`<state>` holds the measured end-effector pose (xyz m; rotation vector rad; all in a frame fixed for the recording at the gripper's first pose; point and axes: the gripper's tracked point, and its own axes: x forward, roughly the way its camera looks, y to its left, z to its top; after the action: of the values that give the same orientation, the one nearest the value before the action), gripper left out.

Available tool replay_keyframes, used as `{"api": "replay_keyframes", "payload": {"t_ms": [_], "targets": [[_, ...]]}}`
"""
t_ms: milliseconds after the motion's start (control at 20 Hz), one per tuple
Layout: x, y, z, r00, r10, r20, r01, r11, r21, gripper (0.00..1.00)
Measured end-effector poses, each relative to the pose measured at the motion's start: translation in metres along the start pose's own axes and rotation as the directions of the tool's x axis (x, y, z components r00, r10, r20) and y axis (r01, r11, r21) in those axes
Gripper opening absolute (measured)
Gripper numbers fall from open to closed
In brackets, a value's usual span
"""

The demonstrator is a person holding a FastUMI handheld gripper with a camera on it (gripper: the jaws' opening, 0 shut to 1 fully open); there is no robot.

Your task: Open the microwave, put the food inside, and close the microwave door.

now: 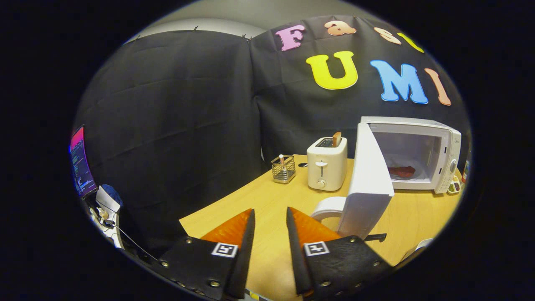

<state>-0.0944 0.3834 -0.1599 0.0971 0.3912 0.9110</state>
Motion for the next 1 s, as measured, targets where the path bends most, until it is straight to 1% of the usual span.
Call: {"api": "replay_keyframes", "payload": {"t_ms": [50,150,250,450,700,1000], "targets": [[-0.002,-0.006,0.001,1.000,-0.029,0.007,0.029,1.000,0.005,0.24],[-0.002,-0.015,0.003,0.998,-0.059,0.014,0.059,0.998,0.005,0.01],[-0.003,-0.027,0.000,0.996,-0.088,0.001,0.088,0.996,-0.004,0.01],[-0.016,-0.062,-0.004,0.989,-0.148,-0.017,0.148,0.989,0.024,0.01],[-0.028,-0.109,0.004,0.974,-0.225,-0.020,0.226,0.973,0.044,0.01],[-0.039,-0.163,0.017,0.955,-0.296,-0.011,0.296,0.954,0.056,0.01]]}}
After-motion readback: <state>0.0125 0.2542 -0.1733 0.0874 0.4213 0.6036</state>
